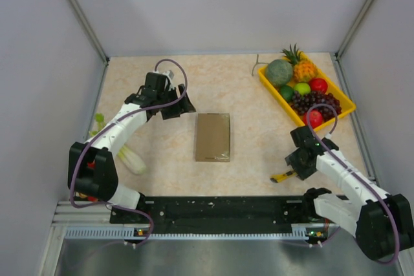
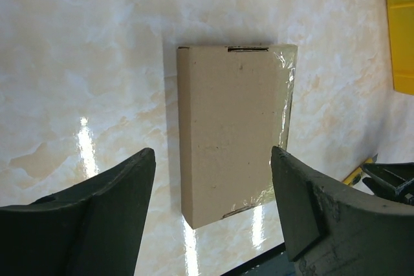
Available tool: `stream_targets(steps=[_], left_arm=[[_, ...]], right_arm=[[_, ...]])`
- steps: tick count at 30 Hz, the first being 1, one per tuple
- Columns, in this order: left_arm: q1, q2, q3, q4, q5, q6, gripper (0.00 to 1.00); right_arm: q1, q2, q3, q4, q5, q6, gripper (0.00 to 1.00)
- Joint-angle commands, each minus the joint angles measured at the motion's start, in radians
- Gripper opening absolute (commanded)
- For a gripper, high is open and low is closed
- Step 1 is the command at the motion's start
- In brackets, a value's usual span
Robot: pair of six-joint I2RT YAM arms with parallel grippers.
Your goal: Unpack the express box
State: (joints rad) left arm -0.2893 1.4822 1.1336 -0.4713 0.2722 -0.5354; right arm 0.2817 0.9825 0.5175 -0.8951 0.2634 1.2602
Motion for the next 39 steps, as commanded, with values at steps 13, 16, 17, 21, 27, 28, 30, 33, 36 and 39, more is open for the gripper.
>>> stream_targets(steps=[13,16,17,21,27,28,30,33,36,39], left_arm=[[0.004,-0.014,-0.001,0.033,0.005,-0.021,0.73],[0.004,-0.017,0.002,0.033,0.007,-0.018,0.73],[0.004,-0.019,0.005,0.030,0.004,-0.018,0.73],[0.004,-0.022,0.018,0.023,0.002,-0.014,0.73],[0.004,-0.030,0.020,0.033,0.016,-0.015,0.73],[0.004,-0.033,0.017,0.036,0.025,-0.015,0.73],[0.004,-0.034,0.011,0.045,0.036,-0.015,0.73],[0.002,-0.039,0.003,0.062,0.088,-0.018,0.73],[0.002,-0.036,-0.011,0.080,0.169,-0.029,0.73],[-0.001,-0.025,-0.020,0.100,0.234,-0.038,0.72]], right_arm=[[-0.029,0.079,-0.043,0.093,-0.018,0.042,0.41],[-0.027,0.111,-0.042,0.102,-0.024,0.039,0.41],[-0.029,0.117,-0.040,0.104,-0.029,0.033,0.41],[-0.029,0.133,-0.027,0.105,-0.035,0.007,0.30],[-0.027,0.113,0.033,0.107,-0.047,-0.119,0.06],[-0.027,0.113,0.042,0.107,-0.058,-0.140,0.04],[-0.027,0.113,0.075,0.107,-0.075,-0.194,0.00],[-0.019,0.108,0.122,0.111,-0.113,-0.252,0.00],[0.014,0.119,0.177,0.146,-0.179,-0.327,0.00],[0.074,0.160,0.237,0.148,-0.207,-0.374,0.00]])
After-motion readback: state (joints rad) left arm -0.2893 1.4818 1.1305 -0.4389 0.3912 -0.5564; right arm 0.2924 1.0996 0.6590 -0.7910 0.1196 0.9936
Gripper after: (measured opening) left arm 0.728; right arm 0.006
